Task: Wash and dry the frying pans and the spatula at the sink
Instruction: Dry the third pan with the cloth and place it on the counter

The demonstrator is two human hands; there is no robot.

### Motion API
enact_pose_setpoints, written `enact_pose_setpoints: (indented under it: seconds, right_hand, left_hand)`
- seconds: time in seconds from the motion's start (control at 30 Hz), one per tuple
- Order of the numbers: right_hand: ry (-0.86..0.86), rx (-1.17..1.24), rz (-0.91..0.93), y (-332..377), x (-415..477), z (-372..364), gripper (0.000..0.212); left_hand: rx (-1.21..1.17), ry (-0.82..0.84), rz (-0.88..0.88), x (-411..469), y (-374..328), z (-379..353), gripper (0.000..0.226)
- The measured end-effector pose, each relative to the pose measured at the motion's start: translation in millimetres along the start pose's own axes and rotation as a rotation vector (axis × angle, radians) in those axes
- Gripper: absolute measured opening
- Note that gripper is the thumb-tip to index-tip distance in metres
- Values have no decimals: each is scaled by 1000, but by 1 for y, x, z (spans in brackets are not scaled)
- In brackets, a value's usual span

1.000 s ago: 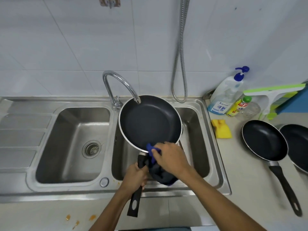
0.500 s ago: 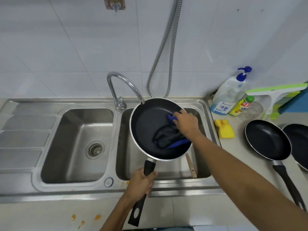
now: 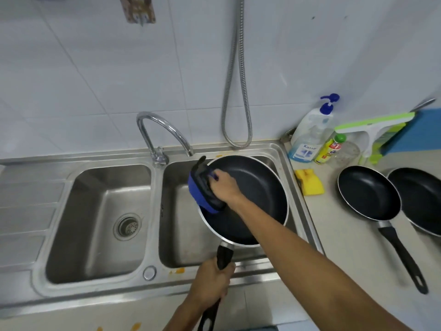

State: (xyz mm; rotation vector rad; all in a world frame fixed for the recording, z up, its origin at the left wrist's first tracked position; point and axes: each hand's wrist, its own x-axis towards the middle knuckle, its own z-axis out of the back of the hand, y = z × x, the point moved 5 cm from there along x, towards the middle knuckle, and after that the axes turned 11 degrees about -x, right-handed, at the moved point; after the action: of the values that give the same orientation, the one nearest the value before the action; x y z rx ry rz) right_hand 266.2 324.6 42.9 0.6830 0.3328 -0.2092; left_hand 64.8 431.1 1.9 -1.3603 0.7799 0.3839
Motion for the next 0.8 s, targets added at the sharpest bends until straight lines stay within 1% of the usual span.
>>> enact_pose_setpoints:
  seconds: [0.03,0.1,0.17,0.23,0.3,0.4,0.47,0.57,0.6,0.7,0.77,0.8]
  right_hand:
    - [-90,-75,29,1,12,6,17]
    - [-243,-309,72,-6,28,25,26]
    - [-298,-546,91,-27,38,44,32]
    - [-285,-791,96,-58,40,53,31]
    - [-213,-948,79,-84,25,51,33]
    - [-40,-955,36,-99,-14,28,36]
    - [78,-852,21,-92,-34,10,37]
    - [260,-545,56,-66,-52,-10,31]
    - [309,-393,53,-56,-55,-12,27]
    - [438,221,-47,-37,-63,-8,22]
    - [469,508,-63,-28,-69,7,23]
    - [447,608,-59,-28,-71,19,24]
  left_hand:
    - [-28,5,-2,0,-3,1,23]
    - [-98,19,-13,-2,-7,4,25]
    - [-149,20,-25,-6,-10,9,27]
    - [-188,21,-46,-6,-15,15,29]
    - [-210,12,-64,-1,-20,19,31]
    - [-178,-18,-75,10,-23,23,31]
    - [-122,-35,-79,13,-24,22,31]
    - [-42,-48,-88,14,-20,20,32]
    - [-8,-56,-91,15,-17,22,32]
    - [92,-73,-111,17,-10,27,29]
    - [52,-64,-86,20,-10,29,27]
    - [20,-55,-69,20,-10,28,27]
